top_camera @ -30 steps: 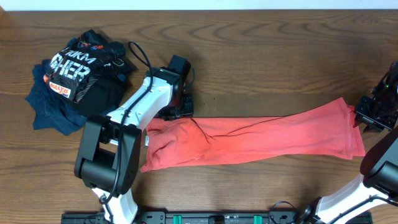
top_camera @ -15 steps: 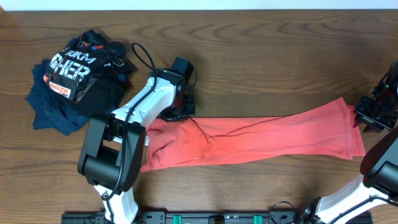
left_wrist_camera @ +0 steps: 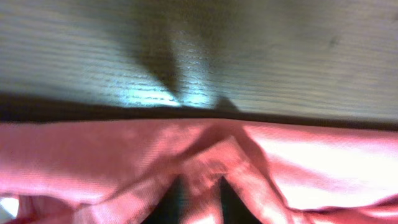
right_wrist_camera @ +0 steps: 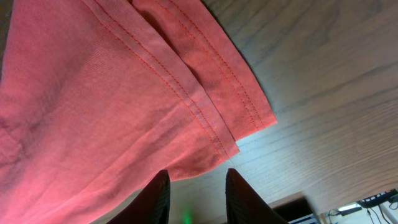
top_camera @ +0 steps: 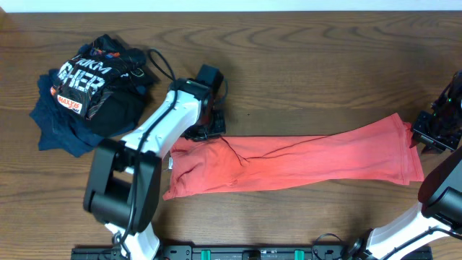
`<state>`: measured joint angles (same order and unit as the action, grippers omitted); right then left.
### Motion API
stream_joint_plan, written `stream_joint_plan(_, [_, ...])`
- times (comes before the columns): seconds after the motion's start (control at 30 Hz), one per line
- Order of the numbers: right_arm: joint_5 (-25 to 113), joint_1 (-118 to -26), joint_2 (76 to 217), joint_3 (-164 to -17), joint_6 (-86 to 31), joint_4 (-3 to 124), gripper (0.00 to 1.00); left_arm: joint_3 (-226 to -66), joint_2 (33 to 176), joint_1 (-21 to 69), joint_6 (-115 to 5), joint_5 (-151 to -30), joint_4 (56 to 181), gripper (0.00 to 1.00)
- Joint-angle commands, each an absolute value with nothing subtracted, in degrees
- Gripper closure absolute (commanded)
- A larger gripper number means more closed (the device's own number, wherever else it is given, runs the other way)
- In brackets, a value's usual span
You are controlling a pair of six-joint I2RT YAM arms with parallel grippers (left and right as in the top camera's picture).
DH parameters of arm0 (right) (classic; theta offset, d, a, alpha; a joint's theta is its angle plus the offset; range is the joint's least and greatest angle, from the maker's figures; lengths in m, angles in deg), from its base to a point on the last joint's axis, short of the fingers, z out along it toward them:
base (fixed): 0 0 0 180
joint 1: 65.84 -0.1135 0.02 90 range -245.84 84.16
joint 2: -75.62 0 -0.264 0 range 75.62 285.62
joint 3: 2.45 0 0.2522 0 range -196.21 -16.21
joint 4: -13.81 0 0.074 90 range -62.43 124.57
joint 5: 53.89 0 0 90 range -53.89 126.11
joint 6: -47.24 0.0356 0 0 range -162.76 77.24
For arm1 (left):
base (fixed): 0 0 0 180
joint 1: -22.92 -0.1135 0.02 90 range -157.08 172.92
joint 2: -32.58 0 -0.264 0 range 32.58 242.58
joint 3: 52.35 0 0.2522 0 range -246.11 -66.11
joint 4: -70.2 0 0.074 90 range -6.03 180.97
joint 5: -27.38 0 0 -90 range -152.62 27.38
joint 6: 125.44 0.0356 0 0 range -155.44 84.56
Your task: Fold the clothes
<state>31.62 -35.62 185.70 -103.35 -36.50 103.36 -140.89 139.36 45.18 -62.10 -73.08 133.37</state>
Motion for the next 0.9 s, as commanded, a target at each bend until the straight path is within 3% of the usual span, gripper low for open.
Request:
stream_joint_plan(0.0, [31.93,-35.16,184.48,-103.0,-37.24,103.25,0.71,-142.29,138.16,45.7,-67.85,-72.62,133.48,0.62])
stream_joint_plan(0.87, [32.1,-35.16,184.48,-103.0,-37.26,103.6,0.71,-142.18,143.88,50.56,-74.75,-64.42,133.74,0.62])
